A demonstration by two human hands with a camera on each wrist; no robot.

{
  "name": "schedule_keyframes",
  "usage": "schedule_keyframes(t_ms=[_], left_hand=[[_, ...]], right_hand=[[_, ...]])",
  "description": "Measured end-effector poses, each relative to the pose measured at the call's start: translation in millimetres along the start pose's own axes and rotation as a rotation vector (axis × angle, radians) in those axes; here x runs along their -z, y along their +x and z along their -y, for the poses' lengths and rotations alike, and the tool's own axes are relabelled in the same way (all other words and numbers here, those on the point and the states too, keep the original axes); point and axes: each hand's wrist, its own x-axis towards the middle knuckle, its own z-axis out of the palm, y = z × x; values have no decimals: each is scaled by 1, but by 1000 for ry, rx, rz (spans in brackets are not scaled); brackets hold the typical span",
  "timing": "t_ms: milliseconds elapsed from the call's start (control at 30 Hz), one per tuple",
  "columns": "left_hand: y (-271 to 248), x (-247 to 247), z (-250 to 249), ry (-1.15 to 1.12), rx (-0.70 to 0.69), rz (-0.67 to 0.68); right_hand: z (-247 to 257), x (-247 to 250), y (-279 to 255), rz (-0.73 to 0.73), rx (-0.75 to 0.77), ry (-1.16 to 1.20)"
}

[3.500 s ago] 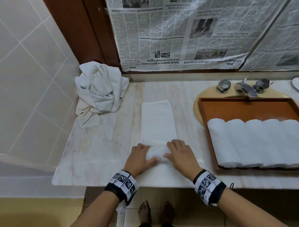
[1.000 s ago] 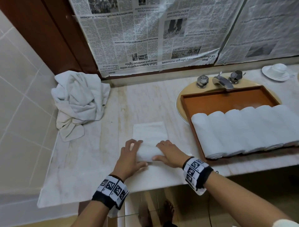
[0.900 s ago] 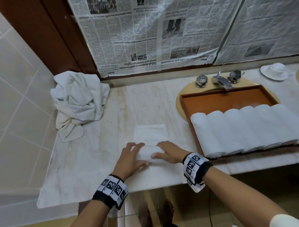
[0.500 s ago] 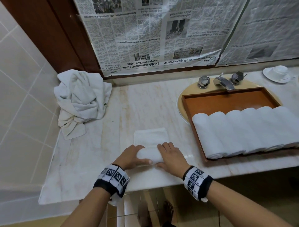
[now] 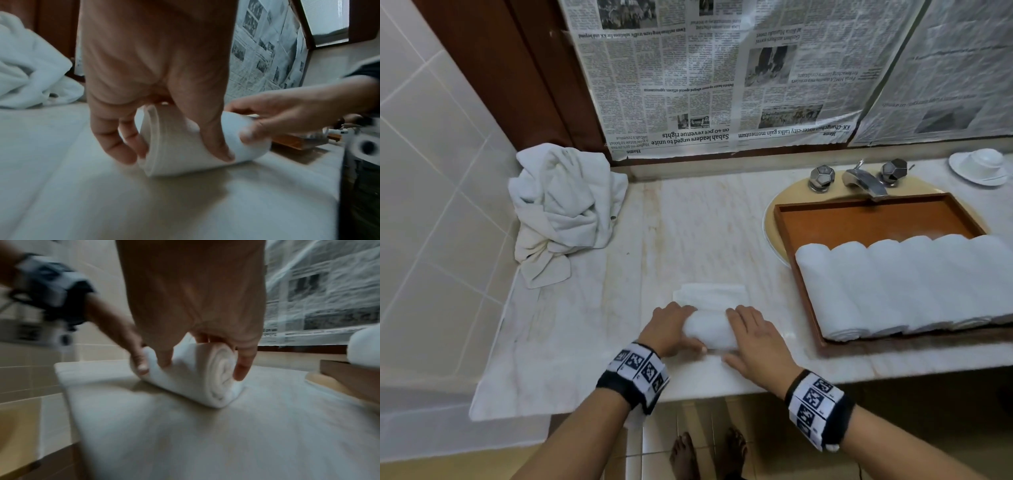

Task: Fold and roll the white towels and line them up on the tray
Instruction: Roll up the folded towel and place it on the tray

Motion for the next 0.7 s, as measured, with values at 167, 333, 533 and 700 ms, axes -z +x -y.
schedule_keyframes(t_ms=[167,333,533,700], left_hand=[[-5,-3,-8,15,28,31],[-26,-40,-8,40,-60,-207],[-2,-7,-5,70,37,21],[18,19,-5,38,24,219]], right_hand=[[-9,7,20,105,-18,99],[-22,41,47,418,-59,288],[-13,28,21,129,-49,117],[3,6,6,58,-80,-80]])
